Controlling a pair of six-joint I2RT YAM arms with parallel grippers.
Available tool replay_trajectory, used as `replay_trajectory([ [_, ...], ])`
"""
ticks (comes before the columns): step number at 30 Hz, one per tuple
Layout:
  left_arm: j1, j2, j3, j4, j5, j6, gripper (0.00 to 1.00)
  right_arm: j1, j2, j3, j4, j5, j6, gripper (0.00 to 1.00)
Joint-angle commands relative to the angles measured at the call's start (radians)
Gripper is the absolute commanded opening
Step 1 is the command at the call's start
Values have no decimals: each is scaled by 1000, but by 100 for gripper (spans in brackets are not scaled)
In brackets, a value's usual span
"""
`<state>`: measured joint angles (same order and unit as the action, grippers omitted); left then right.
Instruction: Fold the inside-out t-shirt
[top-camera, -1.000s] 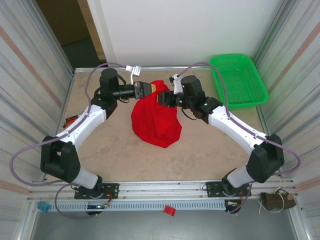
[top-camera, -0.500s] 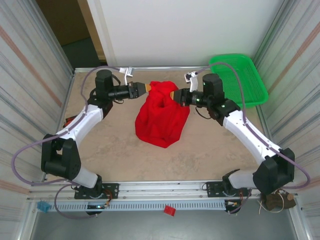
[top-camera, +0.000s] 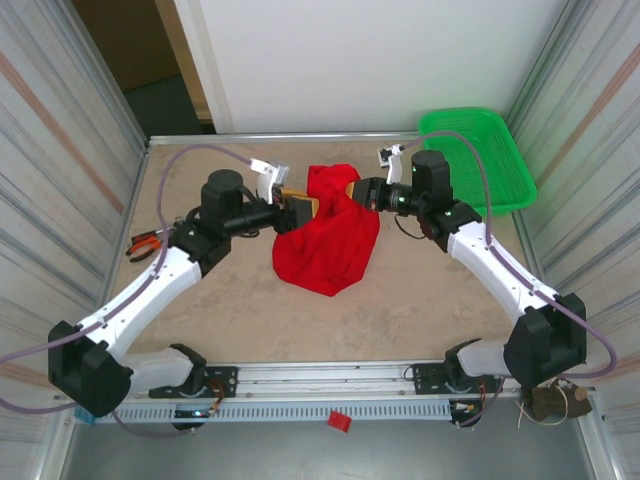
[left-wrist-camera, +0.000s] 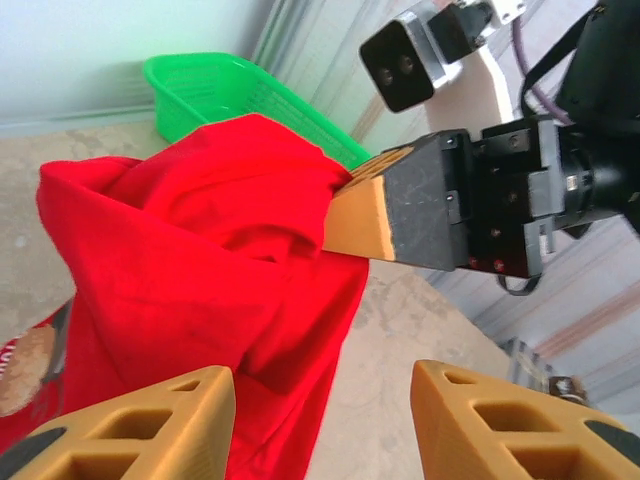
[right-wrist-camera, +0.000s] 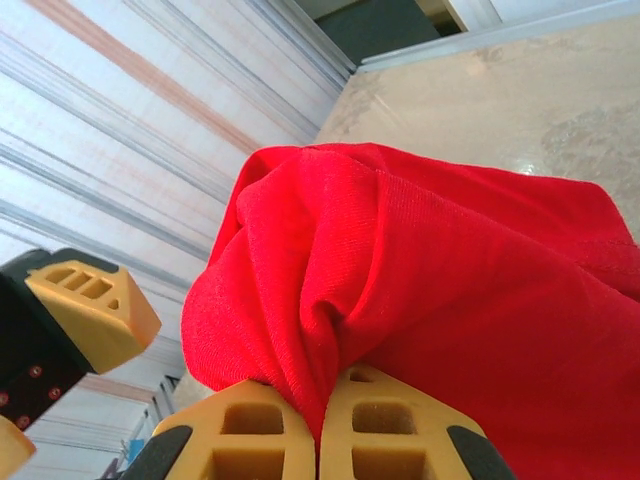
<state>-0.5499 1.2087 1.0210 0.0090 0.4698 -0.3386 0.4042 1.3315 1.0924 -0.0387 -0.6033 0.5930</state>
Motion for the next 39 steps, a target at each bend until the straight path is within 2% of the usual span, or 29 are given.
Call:
replay_trajectory([
  [1,6,66,-37,20,-152,50,50,14,10,1,56,-23,29,0],
  [9,-17,246,31,89,-101,44,54,45,25,6,71,-24,39,0],
  [13,2,293,45,135,-40,30,41,17,34,0,78,-37,50,0],
  [14,10,295,44,156,-16,19,34,7,34,-5,93,-45,61,0],
  [16,30,301,46,189,40,-6,8,-13,34,-23,141,-69,95,0],
  [17,42,302,41,210,68,-22,0,-21,37,-29,159,-80,106,0],
  [23,161,228,-83,499,246,-253,0,-80,48,-57,183,-104,126,0],
  [26,185,191,-100,506,278,-283,0,-95,63,-63,209,-121,147,0],
  [28,186,175,-88,435,277,-244,0,-92,69,-64,227,-132,157,0],
  [29,186,166,-82,395,280,-215,11,-87,69,-65,236,-138,159,0],
  [30,186,149,-76,338,258,-182,26,-83,70,-62,235,-141,156,0],
  [33,187,91,-91,282,194,-102,48,-65,67,-54,214,-140,140,0],
  [39,141,63,-46,163,117,31,56,-38,71,-43,203,-130,135,0],
])
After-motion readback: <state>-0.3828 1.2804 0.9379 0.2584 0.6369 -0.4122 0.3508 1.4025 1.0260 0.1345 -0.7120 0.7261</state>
